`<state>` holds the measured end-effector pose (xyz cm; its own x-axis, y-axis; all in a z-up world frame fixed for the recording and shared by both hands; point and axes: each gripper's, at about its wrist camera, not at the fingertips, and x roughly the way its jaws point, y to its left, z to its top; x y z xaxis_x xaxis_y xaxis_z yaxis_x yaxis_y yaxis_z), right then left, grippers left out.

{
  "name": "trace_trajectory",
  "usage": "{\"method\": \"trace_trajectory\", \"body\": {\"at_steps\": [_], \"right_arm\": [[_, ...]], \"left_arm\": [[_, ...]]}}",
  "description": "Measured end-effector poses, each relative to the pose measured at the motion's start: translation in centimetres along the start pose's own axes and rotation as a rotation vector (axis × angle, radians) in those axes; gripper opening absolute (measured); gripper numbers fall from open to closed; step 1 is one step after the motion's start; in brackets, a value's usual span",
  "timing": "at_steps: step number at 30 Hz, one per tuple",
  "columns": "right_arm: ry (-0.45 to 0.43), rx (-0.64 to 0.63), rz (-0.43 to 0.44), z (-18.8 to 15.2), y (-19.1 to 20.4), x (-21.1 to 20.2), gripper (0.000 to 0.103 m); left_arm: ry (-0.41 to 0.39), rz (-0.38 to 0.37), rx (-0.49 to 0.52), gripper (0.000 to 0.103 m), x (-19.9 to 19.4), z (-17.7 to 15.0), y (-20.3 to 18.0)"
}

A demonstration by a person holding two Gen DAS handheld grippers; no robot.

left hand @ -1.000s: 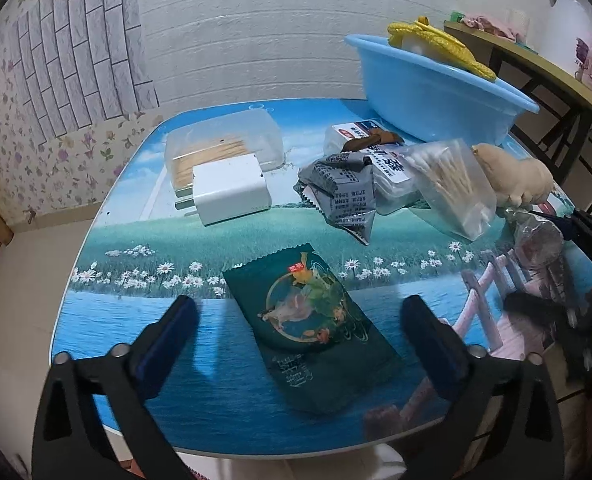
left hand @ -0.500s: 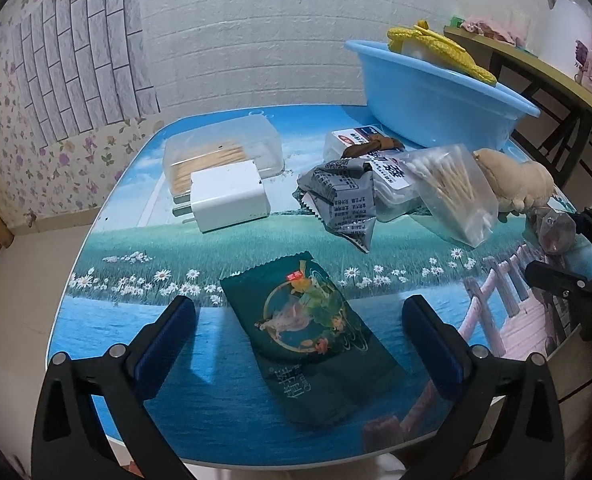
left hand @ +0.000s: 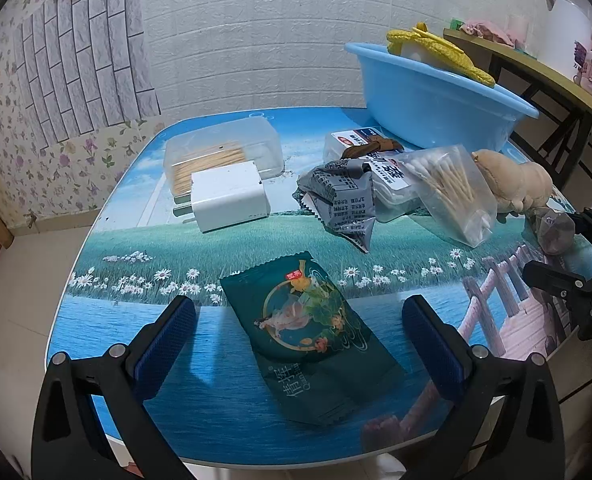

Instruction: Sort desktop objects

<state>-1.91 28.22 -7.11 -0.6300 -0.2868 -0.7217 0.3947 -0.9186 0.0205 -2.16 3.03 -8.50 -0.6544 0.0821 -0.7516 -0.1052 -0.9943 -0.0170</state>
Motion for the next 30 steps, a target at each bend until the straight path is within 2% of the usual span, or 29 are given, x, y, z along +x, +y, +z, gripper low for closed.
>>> {"method": "trace_trajectory", "body": {"at_steps": [30], "right_arm": [[0.000, 0.002, -0.003, 0.04, -0.04, 0.03, 0.103]], "left_arm": [[-0.003, 0.002, -0.001, 0.103, -0.04, -0.09, -0.11]]}}
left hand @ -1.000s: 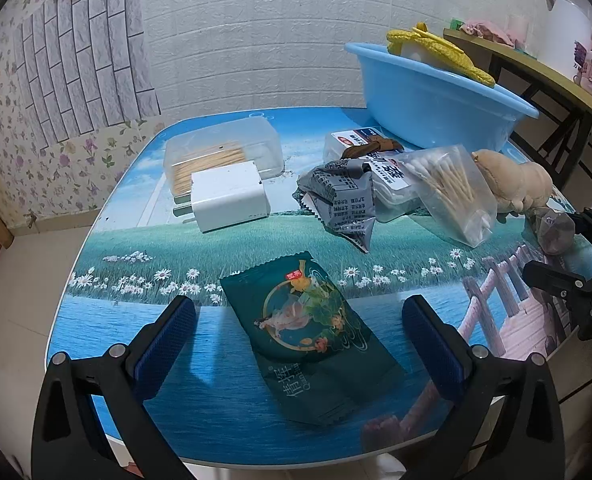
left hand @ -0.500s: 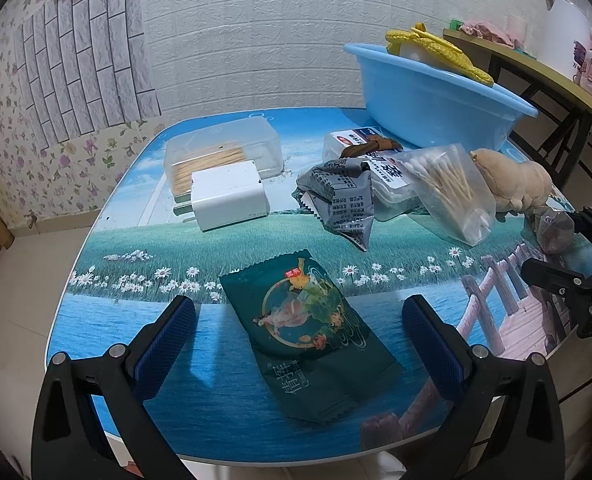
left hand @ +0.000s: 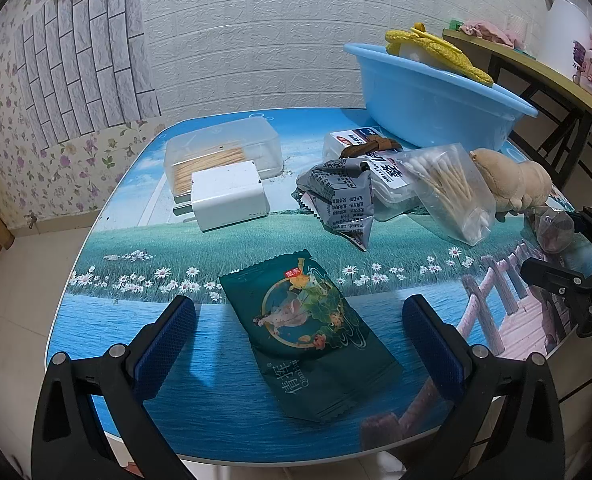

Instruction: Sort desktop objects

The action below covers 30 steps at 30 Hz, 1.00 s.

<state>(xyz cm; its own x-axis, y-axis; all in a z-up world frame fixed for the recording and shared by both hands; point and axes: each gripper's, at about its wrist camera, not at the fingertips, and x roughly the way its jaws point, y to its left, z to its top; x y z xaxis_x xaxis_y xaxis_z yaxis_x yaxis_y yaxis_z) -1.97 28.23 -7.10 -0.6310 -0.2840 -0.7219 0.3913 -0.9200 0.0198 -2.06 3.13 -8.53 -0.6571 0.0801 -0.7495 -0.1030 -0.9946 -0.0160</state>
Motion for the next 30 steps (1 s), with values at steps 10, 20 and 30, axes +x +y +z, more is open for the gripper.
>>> {"method": "trace_trajectory", "body": {"at_steps": [10, 20, 30], "right_arm": [[0.000, 0.000, 0.000, -0.03, 0.05, -0.01, 0.103], [-0.001, -0.002, 0.000, -0.04, 0.07, 0.00, 0.103], [-0.001, -0.002, 0.002, 0.09, -0.34, 0.10, 0.103]], "left_arm": [[-0.001, 0.000, 0.000, 0.103, 0.03, 0.03, 0.00], [0.000, 0.001, 0.001, 0.103, 0.04, 0.06, 0.02], [0.000, 0.000, 0.000, 0.103, 0.05, 0.09, 0.06]]}}
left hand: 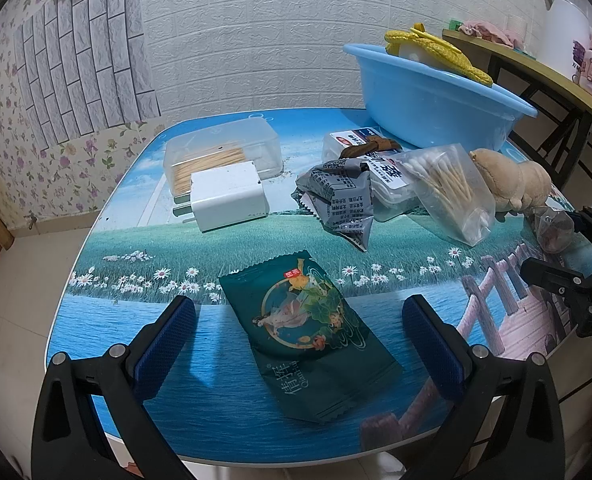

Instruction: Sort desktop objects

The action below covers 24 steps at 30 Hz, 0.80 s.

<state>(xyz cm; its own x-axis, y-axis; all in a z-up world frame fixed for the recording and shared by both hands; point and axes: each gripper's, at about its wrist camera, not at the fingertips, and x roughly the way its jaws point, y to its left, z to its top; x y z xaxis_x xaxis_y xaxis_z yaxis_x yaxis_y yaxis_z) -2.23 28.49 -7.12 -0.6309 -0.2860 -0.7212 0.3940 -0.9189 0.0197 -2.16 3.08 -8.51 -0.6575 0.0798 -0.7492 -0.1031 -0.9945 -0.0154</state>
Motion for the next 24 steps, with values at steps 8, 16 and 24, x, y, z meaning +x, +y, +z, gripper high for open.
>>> {"method": "trace_trajectory", "body": {"at_steps": [8, 16, 24], "right_arm": [[0.000, 0.001, 0.000, -0.01, -0.13, -0.04, 0.103], [-0.002, -0.002, 0.004, -0.09, -0.45, -0.08, 0.103], [0.001, 0.003, -0.003, -0.01, -0.14, -0.02, 0.103]], "left_arm": [[0.000, 0.000, 0.001, 0.103, -0.01, 0.01, 0.05], [-0.004, 0.000, 0.000, 0.103, -0.04, 0.10, 0.16], [-0.007, -0.007, 0.006, 0.102, -0.15, -0.01, 0.16]]}}
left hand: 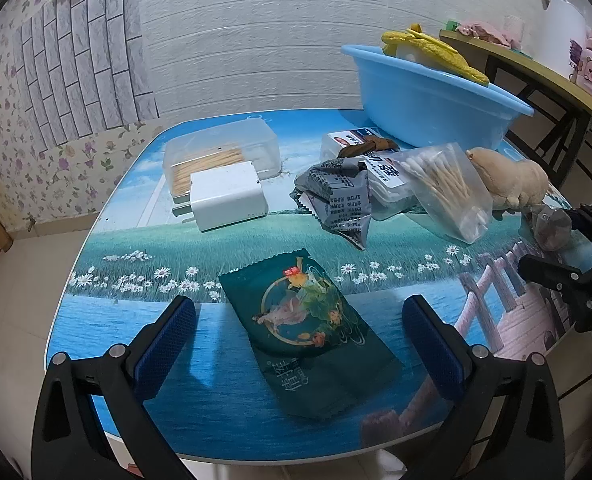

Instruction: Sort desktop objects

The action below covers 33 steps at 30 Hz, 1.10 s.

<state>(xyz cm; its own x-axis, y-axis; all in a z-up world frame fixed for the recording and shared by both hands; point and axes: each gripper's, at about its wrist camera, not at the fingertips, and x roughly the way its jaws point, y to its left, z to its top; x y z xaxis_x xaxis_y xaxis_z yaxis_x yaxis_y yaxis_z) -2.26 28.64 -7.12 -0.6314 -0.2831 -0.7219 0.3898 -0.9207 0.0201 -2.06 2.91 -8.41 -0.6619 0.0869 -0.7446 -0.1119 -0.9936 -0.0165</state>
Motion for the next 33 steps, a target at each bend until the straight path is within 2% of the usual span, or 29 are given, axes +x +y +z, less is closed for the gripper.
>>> {"method": "trace_trajectory", "body": {"at_steps": [33], "right_arm": [[-0.001, 0.000, 0.000, 0.07, 0.14, 0.01, 0.103]], "left_arm": [[-0.003, -0.004, 0.005, 0.102, -0.02, -0.14, -0.24]]}}
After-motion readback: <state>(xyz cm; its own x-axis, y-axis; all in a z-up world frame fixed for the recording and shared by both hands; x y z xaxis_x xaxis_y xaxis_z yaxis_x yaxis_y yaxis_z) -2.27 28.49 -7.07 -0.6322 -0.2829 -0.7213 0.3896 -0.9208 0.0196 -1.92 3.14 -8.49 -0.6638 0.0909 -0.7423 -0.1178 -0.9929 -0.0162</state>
